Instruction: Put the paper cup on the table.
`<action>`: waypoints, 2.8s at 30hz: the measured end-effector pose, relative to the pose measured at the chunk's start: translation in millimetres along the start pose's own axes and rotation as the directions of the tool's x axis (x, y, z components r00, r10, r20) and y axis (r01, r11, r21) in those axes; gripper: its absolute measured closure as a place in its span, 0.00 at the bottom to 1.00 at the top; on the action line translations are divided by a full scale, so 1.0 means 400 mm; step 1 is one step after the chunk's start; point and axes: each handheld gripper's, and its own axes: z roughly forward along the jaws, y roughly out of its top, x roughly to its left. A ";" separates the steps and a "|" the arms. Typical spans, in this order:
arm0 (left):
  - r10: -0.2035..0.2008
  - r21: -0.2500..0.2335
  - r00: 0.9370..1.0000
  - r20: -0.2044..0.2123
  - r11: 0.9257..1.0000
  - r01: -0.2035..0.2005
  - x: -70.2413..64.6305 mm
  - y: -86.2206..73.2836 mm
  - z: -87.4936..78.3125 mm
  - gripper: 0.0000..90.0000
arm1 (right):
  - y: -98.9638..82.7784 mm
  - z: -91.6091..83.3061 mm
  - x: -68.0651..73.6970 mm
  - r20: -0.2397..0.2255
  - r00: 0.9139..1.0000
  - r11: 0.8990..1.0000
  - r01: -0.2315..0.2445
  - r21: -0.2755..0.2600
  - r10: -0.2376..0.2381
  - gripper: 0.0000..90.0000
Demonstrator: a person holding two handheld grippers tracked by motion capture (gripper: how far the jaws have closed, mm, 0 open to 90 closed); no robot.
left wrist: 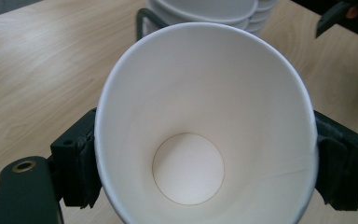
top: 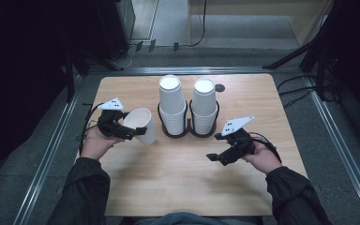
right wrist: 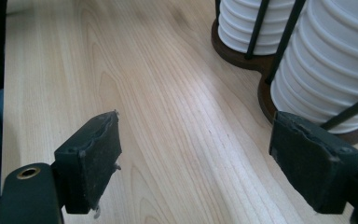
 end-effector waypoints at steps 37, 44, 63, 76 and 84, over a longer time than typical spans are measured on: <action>-0.123 0.020 0.970 -0.211 0.991 0.130 0.178 -0.030 -0.028 0.13 | -0.043 -0.019 0.000 0.028 0.998 0.998 -0.054 0.012 0.054 0.21; -0.143 0.027 0.960 -0.243 0.988 0.154 0.196 -0.038 -0.026 0.13 | -0.041 -0.015 0.000 0.022 0.998 0.998 -0.057 0.011 0.057 0.21; -0.089 0.076 0.960 -0.264 0.991 0.113 0.200 -0.059 0.007 0.09 | -0.041 -0.009 -0.003 0.014 0.998 0.998 -0.060 0.016 0.060 0.21; -0.133 0.081 0.960 -0.245 0.984 0.157 0.198 -0.054 0.011 0.02 | -0.043 -0.009 -0.006 0.014 0.998 0.998 -0.066 0.013 0.066 0.21; -0.131 0.087 0.959 -0.251 0.984 0.157 0.194 -0.050 0.005 0.00 | -0.043 -0.010 -0.006 0.014 0.998 0.998 -0.064 0.013 0.064 0.21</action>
